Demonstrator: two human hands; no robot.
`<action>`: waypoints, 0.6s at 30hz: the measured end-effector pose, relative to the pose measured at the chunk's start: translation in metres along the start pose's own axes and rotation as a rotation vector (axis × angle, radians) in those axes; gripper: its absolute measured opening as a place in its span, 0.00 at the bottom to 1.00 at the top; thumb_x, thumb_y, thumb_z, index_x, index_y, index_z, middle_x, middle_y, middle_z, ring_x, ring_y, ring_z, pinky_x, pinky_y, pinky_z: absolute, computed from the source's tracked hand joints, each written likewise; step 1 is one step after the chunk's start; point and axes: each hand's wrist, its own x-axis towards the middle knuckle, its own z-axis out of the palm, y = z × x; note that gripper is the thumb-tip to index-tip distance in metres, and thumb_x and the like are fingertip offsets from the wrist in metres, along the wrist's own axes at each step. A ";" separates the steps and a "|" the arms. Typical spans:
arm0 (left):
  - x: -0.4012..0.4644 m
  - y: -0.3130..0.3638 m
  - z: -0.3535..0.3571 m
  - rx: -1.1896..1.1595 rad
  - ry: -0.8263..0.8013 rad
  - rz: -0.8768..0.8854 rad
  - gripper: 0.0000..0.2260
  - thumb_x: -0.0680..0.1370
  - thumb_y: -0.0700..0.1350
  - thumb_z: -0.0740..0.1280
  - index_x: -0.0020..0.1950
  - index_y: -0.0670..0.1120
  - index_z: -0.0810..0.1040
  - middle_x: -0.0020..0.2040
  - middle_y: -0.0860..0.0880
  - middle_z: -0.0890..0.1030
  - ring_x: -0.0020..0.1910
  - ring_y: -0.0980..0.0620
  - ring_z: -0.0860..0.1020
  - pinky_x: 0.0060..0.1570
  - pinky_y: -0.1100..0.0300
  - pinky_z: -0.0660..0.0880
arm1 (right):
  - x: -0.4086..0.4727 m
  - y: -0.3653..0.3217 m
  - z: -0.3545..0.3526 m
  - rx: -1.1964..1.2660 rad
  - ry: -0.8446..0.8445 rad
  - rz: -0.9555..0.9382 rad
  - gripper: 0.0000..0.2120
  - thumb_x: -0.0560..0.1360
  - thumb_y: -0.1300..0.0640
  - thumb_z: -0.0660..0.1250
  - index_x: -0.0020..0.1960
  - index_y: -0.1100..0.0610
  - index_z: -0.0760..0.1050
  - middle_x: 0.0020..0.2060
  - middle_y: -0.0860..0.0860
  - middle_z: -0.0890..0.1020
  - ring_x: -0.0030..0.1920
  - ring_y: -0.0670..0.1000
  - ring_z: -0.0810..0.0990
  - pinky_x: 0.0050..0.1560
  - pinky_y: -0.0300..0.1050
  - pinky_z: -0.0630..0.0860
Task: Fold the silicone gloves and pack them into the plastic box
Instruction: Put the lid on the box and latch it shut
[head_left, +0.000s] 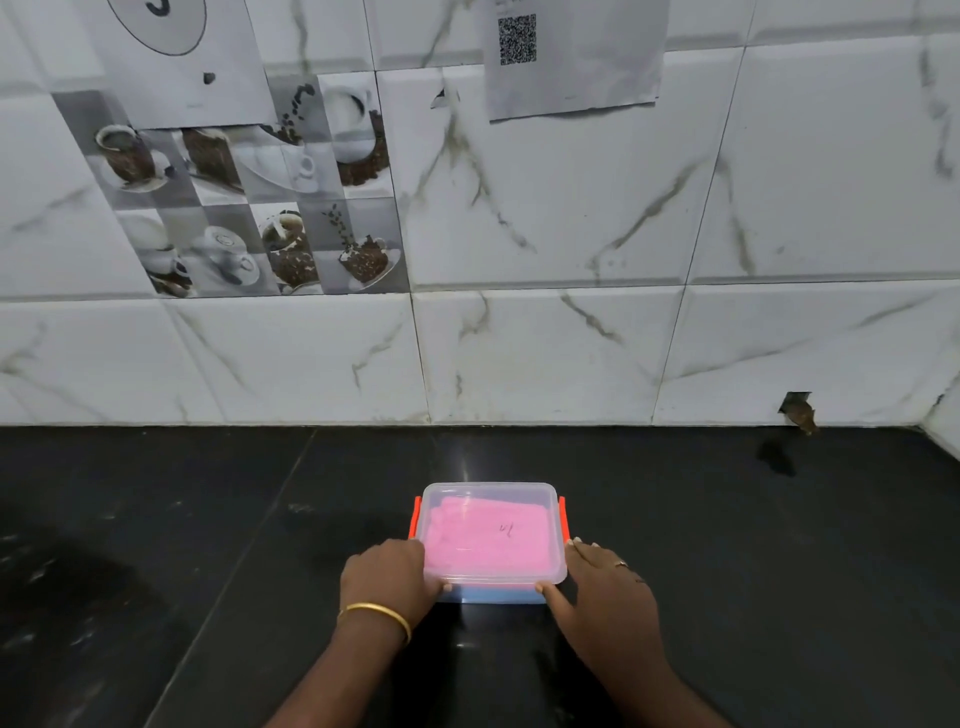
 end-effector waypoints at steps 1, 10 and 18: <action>0.001 -0.001 0.002 0.002 0.007 0.010 0.21 0.72 0.64 0.62 0.55 0.51 0.78 0.52 0.51 0.82 0.51 0.49 0.81 0.44 0.56 0.71 | 0.000 0.000 0.000 0.001 0.007 0.010 0.29 0.75 0.34 0.59 0.72 0.46 0.70 0.71 0.42 0.74 0.73 0.46 0.69 0.69 0.43 0.69; 0.040 -0.007 0.001 -0.022 0.018 0.033 0.20 0.71 0.63 0.65 0.52 0.50 0.79 0.52 0.50 0.83 0.50 0.48 0.81 0.42 0.57 0.71 | 0.032 -0.006 -0.001 -0.007 -0.004 0.069 0.26 0.73 0.34 0.63 0.65 0.47 0.77 0.62 0.43 0.81 0.63 0.46 0.77 0.59 0.44 0.76; 0.104 -0.006 -0.014 -0.095 -0.014 0.065 0.21 0.70 0.61 0.68 0.55 0.49 0.79 0.54 0.47 0.82 0.53 0.46 0.81 0.49 0.54 0.77 | 0.094 -0.013 -0.007 -0.064 -0.044 0.079 0.22 0.73 0.36 0.64 0.60 0.48 0.78 0.56 0.45 0.82 0.59 0.49 0.78 0.54 0.48 0.78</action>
